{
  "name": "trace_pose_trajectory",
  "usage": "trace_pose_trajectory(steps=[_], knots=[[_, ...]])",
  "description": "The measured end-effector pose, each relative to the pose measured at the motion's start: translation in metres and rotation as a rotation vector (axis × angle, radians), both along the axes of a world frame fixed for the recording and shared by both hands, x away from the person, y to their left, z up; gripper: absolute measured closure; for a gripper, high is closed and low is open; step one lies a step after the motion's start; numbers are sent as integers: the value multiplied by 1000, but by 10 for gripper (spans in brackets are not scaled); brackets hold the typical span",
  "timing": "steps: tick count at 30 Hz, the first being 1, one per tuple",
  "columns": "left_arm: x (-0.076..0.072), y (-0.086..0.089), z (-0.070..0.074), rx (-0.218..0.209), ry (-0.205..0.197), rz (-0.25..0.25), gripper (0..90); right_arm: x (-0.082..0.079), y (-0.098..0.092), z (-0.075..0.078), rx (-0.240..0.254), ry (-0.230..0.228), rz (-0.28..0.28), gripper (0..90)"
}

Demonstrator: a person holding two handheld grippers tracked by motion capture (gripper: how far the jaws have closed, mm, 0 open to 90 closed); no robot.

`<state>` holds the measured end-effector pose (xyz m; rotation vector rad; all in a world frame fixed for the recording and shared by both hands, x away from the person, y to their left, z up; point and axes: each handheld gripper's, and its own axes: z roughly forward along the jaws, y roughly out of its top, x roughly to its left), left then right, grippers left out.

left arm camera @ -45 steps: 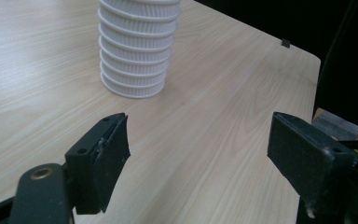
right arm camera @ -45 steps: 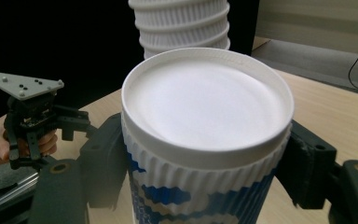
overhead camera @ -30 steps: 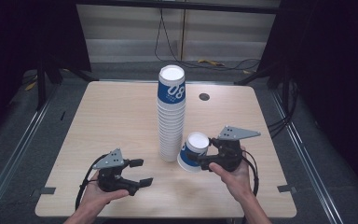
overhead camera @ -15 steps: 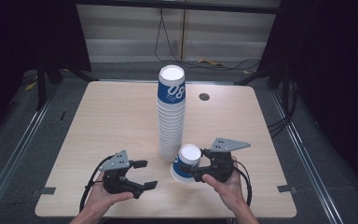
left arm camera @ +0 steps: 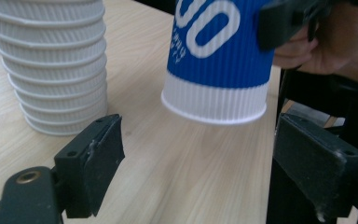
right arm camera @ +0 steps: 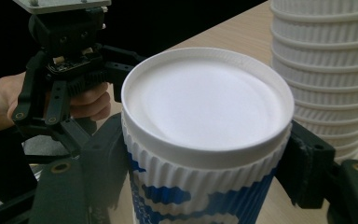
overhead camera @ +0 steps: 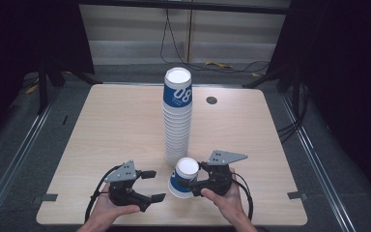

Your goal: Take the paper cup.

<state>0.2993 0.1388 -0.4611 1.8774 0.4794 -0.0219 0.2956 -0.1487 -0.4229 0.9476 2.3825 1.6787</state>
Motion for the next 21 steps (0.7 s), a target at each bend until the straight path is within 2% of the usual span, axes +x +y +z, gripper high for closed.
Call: trace_pose_trajectory(steps=[12,21], knots=[[-3,-7,-3,-14,-2,-24,157,-2,8,1,13,-10,42,281],[-6,-11,-6,-3,0,-46,157,-4,19,-1,10,-2,74,281]])
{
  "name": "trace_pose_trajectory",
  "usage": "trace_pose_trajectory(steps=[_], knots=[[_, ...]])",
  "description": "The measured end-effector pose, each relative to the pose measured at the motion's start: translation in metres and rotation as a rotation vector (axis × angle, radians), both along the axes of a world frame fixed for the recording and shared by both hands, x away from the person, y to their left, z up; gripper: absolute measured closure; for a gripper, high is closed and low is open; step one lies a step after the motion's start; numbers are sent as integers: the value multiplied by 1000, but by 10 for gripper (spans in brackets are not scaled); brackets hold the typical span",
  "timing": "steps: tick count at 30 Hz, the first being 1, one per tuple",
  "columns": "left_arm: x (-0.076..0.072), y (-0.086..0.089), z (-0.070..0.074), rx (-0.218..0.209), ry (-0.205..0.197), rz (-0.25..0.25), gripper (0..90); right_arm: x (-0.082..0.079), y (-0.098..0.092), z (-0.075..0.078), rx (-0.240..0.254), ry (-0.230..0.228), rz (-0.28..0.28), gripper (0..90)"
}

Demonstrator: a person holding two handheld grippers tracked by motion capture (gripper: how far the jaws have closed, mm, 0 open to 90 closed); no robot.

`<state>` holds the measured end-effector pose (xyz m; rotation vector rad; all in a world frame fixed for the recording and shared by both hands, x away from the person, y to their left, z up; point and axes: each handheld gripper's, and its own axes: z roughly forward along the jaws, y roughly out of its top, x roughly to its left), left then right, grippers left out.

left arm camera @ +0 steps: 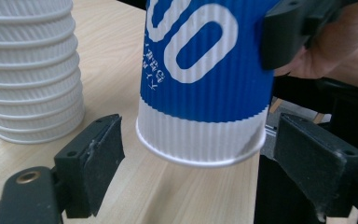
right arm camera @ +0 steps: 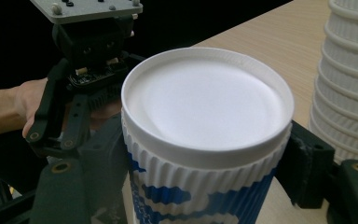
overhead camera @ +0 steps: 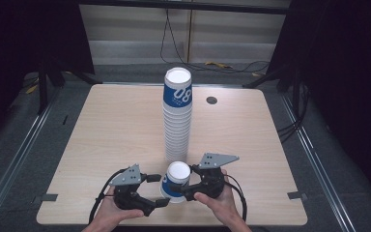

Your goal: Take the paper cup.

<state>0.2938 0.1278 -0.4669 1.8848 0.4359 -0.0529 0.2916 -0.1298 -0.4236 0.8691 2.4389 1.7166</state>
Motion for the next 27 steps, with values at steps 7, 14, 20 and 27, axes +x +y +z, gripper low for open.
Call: trace_pose_trajectory(steps=[7,14,20,27], knots=[[-2,-2,-3,3,7,-13,157,-2,8,-1,1,-5,20,282],[-2,-6,-5,-16,21,-5,132,-1,11,-1,24,0,28,283],[-3,-9,-6,-9,18,-4,117,-2,15,-2,26,2,35,283],[-2,-10,-8,-8,25,-6,109,-2,19,-3,33,2,39,284]])
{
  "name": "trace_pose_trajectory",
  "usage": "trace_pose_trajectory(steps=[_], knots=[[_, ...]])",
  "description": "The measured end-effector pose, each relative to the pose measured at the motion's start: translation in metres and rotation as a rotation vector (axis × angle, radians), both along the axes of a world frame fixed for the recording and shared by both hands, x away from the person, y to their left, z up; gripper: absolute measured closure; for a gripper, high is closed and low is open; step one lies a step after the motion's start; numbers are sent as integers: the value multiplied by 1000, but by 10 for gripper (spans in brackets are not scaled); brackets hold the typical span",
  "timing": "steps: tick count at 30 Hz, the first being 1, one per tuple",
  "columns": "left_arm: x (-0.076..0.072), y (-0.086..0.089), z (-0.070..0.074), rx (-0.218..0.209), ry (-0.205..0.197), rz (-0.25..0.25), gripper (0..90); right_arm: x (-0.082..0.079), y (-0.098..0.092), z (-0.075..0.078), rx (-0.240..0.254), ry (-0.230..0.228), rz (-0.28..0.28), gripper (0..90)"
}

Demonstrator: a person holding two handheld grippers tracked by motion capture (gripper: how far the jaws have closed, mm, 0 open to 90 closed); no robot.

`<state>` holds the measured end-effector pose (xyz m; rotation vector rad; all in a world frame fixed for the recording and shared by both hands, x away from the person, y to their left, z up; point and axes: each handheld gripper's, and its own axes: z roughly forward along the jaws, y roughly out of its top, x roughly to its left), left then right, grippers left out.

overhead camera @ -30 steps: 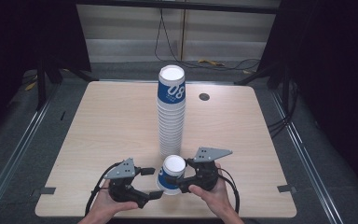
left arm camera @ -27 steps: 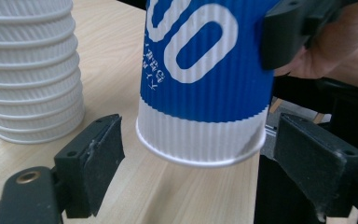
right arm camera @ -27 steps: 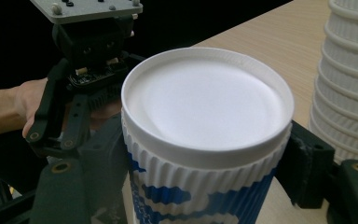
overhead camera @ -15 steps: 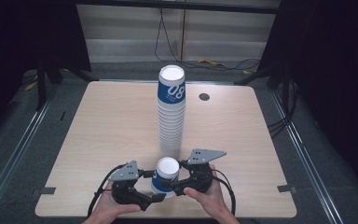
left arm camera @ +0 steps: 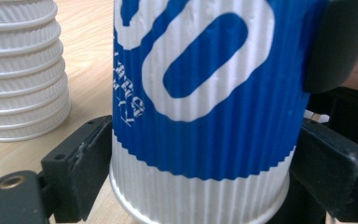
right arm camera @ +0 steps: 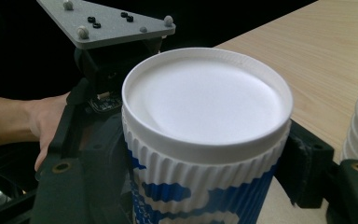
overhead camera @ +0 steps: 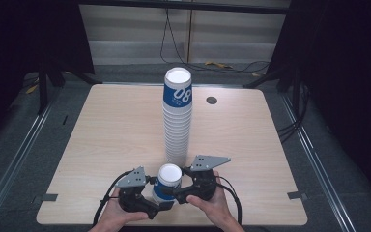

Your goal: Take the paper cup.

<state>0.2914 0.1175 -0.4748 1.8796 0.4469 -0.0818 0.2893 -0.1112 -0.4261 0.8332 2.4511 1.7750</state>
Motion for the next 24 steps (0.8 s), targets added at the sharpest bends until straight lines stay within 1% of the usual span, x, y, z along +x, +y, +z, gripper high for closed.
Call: trace_pose_trajectory(steps=[5,6,10,11,13,14,16,21,24], knots=[[0,0,-1,-1,1,3,112,0,1,0,4,4,-3,284],[1,-2,-1,9,-4,1,114,0,2,-1,2,0,-4,284],[1,-2,-2,13,-6,4,120,-1,4,-1,-6,-1,-3,284],[1,-2,-2,6,-6,6,124,-1,4,-1,-5,-3,-3,283],[0,-1,-2,5,-4,7,131,0,3,-1,2,5,-4,283],[1,0,-2,16,-9,4,133,0,4,-2,2,4,-1,280],[1,0,-2,23,-12,3,135,0,4,-2,1,5,0,279],[1,1,0,27,-13,-3,145,1,2,-2,7,19,11,265],[1,1,0,39,-13,-14,149,1,3,-2,-3,19,20,252]])
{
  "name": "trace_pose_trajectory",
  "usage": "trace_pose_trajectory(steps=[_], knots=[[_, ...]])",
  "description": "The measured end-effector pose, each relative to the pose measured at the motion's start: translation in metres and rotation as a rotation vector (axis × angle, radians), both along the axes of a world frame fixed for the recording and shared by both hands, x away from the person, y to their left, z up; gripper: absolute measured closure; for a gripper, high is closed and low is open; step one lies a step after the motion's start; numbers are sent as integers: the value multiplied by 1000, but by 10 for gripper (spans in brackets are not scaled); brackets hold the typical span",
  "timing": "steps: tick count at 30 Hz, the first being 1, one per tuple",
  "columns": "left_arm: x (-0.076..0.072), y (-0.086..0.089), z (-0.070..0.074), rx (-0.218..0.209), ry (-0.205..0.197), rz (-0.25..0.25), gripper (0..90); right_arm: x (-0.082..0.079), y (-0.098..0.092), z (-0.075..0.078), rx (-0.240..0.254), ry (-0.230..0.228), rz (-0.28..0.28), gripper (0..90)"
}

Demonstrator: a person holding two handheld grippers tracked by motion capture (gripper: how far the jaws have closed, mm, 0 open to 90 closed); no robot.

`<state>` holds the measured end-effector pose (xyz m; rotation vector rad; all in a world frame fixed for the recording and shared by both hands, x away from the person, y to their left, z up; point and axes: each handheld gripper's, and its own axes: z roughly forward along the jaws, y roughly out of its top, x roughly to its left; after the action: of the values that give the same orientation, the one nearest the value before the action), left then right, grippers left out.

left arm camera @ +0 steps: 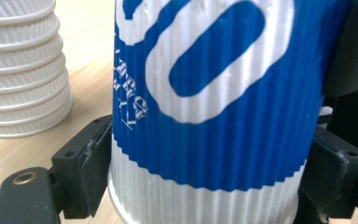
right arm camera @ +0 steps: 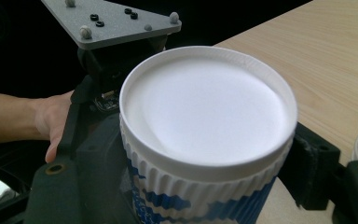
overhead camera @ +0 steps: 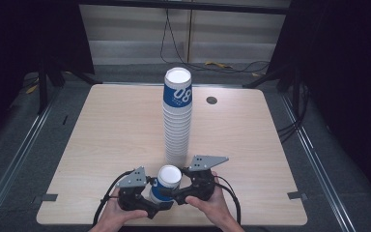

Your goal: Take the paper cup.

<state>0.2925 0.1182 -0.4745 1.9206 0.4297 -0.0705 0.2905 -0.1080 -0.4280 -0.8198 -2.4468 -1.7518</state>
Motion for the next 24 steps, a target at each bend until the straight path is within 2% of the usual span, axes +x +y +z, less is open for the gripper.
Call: trace_pose_trajectory(steps=[2,3,4,10,15,16,18,21,24], knots=[[0,0,0,1,1,-1,150,0,0,0,2,-2,4,231],[1,1,0,8,1,2,151,0,2,0,-2,0,8,163],[1,1,0,10,3,2,151,0,2,1,-7,-2,6,146],[1,3,1,21,6,-6,152,0,0,2,0,-1,1,143],[3,6,4,49,37,-7,153,1,-6,4,10,-5,-1,142],[4,7,5,68,33,-8,154,0,-8,4,12,-6,-3,141],[4,8,6,74,33,-11,154,0,-9,4,12,-7,-2,141],[5,11,9,90,39,-6,154,0,-14,4,1,-4,-3,141],[7,13,10,119,65,-4,156,1,-17,4,-17,-8,16,141]])
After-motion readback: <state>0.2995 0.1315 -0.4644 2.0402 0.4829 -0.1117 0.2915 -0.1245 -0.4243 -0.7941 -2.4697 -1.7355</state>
